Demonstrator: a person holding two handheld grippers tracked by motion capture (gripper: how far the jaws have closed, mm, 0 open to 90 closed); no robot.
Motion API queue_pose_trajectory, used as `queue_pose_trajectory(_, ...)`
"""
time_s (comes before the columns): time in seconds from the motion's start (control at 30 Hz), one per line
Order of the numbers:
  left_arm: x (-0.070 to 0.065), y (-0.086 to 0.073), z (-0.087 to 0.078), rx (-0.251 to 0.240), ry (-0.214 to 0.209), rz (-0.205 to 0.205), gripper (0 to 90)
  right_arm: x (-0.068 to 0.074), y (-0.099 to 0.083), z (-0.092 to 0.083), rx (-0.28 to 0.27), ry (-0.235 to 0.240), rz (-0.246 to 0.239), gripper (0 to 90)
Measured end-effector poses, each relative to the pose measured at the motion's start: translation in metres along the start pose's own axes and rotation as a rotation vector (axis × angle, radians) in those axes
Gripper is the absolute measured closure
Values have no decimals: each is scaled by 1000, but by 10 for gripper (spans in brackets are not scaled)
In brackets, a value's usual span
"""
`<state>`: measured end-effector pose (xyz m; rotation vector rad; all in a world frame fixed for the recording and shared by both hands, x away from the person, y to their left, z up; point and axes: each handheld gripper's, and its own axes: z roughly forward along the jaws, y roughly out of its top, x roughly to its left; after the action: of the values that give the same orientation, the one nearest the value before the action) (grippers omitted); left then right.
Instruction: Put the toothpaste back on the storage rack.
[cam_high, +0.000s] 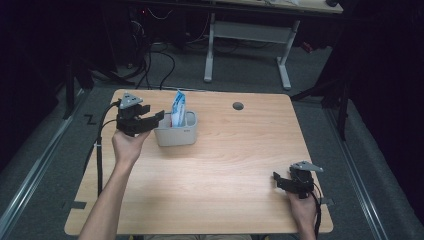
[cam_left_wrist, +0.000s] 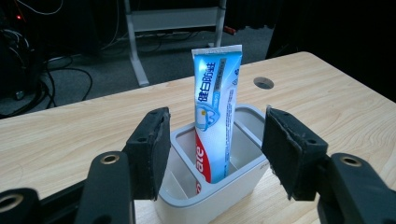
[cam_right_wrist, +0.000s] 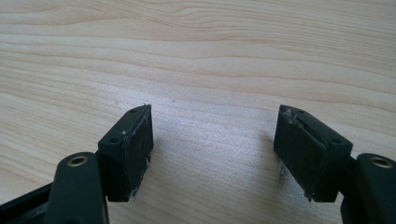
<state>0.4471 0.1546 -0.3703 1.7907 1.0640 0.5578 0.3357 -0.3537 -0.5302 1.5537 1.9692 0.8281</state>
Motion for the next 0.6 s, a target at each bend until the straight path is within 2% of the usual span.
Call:
queue_pose_trajectory(0.13, -1, 0, -3, 2, 2, 8, 422, 0, 0, 0, 0, 0, 0, 284)
queue_pose_trajectory(0.4, 0, -6, -6, 1, 2, -4, 423, 0, 0, 0, 0, 0, 0, 284)
queue_pose_trajectory(0.6, -4, -13, -11, 12, 13, 10, 422, 0, 0, 0, 0, 0, 0, 284)
